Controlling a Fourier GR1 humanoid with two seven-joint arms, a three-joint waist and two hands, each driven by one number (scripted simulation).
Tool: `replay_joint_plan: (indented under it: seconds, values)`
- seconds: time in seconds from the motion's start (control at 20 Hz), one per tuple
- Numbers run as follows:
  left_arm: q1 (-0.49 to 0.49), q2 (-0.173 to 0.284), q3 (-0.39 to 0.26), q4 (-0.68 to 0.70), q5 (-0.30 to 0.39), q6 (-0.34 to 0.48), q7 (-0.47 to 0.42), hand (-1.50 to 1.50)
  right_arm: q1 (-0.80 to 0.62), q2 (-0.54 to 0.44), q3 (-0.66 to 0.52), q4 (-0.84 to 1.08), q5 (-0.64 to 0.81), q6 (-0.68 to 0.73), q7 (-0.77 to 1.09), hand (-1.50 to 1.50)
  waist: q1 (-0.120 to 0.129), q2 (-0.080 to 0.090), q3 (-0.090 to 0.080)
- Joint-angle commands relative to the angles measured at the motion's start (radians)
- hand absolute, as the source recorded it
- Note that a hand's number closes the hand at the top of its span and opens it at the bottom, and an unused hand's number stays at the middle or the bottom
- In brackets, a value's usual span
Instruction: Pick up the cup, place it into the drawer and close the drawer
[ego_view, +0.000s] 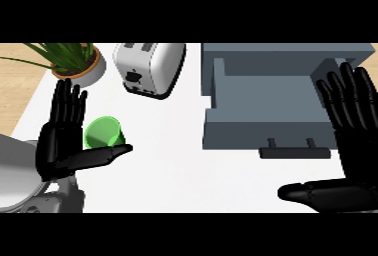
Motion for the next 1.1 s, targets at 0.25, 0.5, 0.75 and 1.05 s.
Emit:
replay_joint_plan:
  seconds: [0.25, 0.5, 0.75, 1.05]
  values:
    - [0.015, 0.029, 0.095, 0.225, 0.025, -0.025, -0.154, -1.50, -0.004, -0.012, -0.001, 0.001, -0.002, 0.021, 0.003, -1.50, -0.002, 0.001, 0.000]
    - [0.029, 0.023, 0.076, 0.262, 0.007, -0.022, -0.200, -1.50, 0.011, 0.010, 0.013, 0.052, 0.021, 0.024, -0.052, -1.50, 0.000, 0.000, 0.000]
    - [-0.011, 0.059, 0.132, 0.482, 0.044, -0.106, -0.333, -1.50, -0.033, -0.003, 0.005, -0.050, -0.018, -0.007, 0.094, -1.50, -0.004, 0.001, -0.001]
    - [-0.057, 0.066, 0.138, 0.607, 0.032, -0.100, -0.404, -1.50, -0.035, -0.026, -0.031, 0.056, -0.024, 0.053, -0.008, -1.50, -0.002, 0.001, 0.000]
